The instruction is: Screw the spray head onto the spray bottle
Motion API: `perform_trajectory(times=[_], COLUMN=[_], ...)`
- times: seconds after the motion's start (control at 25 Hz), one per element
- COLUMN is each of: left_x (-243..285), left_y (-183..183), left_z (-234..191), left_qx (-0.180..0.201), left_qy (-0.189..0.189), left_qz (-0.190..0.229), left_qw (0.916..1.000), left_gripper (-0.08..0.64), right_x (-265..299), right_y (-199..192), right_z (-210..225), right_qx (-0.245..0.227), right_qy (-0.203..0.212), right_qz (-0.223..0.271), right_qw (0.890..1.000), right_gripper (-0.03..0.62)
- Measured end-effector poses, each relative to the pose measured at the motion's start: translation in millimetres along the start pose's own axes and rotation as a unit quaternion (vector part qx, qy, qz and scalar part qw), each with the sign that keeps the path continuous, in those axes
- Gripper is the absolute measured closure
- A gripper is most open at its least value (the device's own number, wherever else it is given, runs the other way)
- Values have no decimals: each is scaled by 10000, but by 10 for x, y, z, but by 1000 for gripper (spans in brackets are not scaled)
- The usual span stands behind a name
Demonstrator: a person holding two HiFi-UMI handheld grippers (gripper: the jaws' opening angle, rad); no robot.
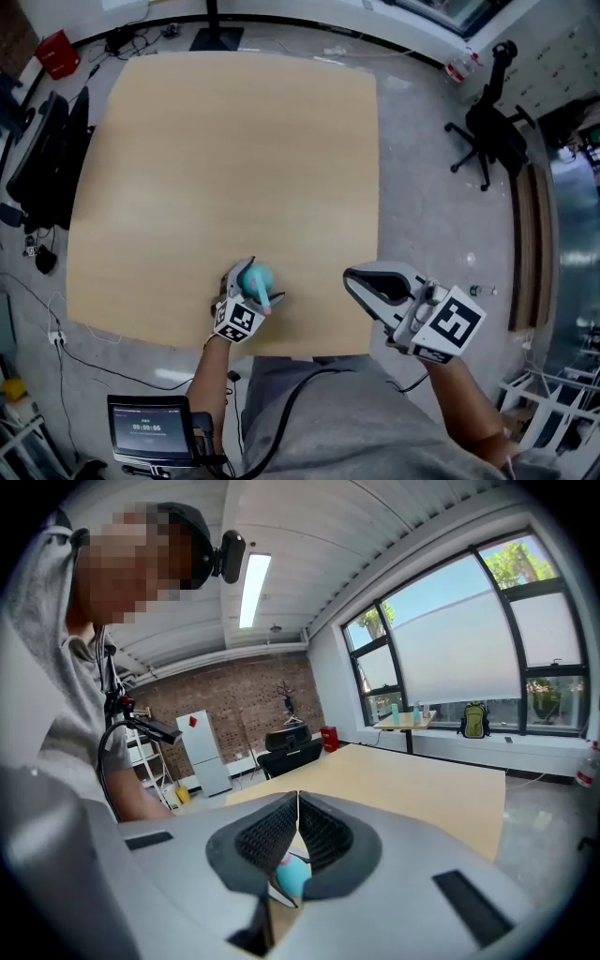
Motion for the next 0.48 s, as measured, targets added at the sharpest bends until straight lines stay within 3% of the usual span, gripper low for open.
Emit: perform_trajectory(times=[0.2, 0.32, 0.36, 0.48], left_x=[-134, -84, -47, 34], left_y=[-106, -81, -66, -61], left_z=[221, 135, 116, 55], left_qx=[-106, -36, -57, -152], left_qy=[-259, -233, -207, -131], left_qz=[-213, -240, -222, -161], left_qw=[9994, 9994, 9995, 9997], left_gripper=[74, 90, 129, 130], right_x=[11, -5, -21, 0], right_y=[-82, -23, -21, -56], right_z=[-220, -255, -250, -246], right_qx=[128, 125, 116, 54], right_qy=[59, -62, -88, -98], right_qz=[-118, 79, 44, -127], right_qw=[9998, 9999, 9999, 9999], right_gripper=[586, 586, 585, 584])
Point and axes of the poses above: the fingertips, and each gripper's own axes: x forward along the fingers, z to its right, y out of its top, the point moved 7 cm from there along -x, backward along the fingers
